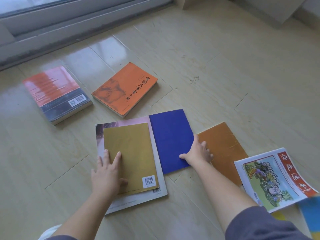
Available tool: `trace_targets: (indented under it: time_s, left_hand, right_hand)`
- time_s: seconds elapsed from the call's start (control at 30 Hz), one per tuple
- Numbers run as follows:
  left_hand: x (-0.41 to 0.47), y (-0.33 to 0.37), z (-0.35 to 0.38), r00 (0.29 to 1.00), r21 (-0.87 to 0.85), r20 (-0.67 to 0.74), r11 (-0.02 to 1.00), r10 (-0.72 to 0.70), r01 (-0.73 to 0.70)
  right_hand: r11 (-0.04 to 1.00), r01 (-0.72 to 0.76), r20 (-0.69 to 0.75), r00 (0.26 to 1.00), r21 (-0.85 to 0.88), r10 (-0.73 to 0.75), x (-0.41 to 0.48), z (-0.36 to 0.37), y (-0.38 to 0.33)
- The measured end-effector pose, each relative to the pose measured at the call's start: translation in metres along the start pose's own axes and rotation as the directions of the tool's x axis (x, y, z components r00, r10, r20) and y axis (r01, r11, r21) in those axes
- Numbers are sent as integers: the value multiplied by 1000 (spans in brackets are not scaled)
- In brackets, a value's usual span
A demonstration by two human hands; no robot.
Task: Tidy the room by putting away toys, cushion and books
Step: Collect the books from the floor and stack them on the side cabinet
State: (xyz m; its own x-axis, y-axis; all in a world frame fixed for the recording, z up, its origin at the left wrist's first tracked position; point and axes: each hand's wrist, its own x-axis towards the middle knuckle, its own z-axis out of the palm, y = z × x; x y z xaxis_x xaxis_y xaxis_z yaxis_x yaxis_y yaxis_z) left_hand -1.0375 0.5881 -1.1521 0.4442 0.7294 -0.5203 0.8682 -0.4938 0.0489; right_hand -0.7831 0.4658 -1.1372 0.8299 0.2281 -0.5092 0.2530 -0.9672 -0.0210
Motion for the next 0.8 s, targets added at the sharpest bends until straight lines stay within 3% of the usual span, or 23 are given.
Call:
trace_targets:
  time_s: [0.1,0.33,0.47,0.63,0.7,0.8]
  left_hand:
    - [-2,1,-1,1000,-2,8,1000,-3,3]
    - [-1,0,-1,1000,-23,18,1000,-20,20]
    - [0,1,1,999,-41,31,999,-23,25]
    - [0,0,0,999,-65,31,998,-26,28]
    - [-1,-4,2,1000,-91,14,996,-25,26]
    - [-1,-10,7,1000,-146,-28,989,-13,9]
  right_hand:
    - [982,-112,39,993,149,107,-7,7,2]
    - [921,102,-66,994,376,-83,2,-14,19]
    - [739,188,-114,982,647,-150,11,-48,38]
    - [372,11,60,982,928,-178,0,-58,29]
    - [353,-18,111,964,936,-243,-14,-46,12]
    - [405,-60,205,923,913,-326,-39,-10,-15]
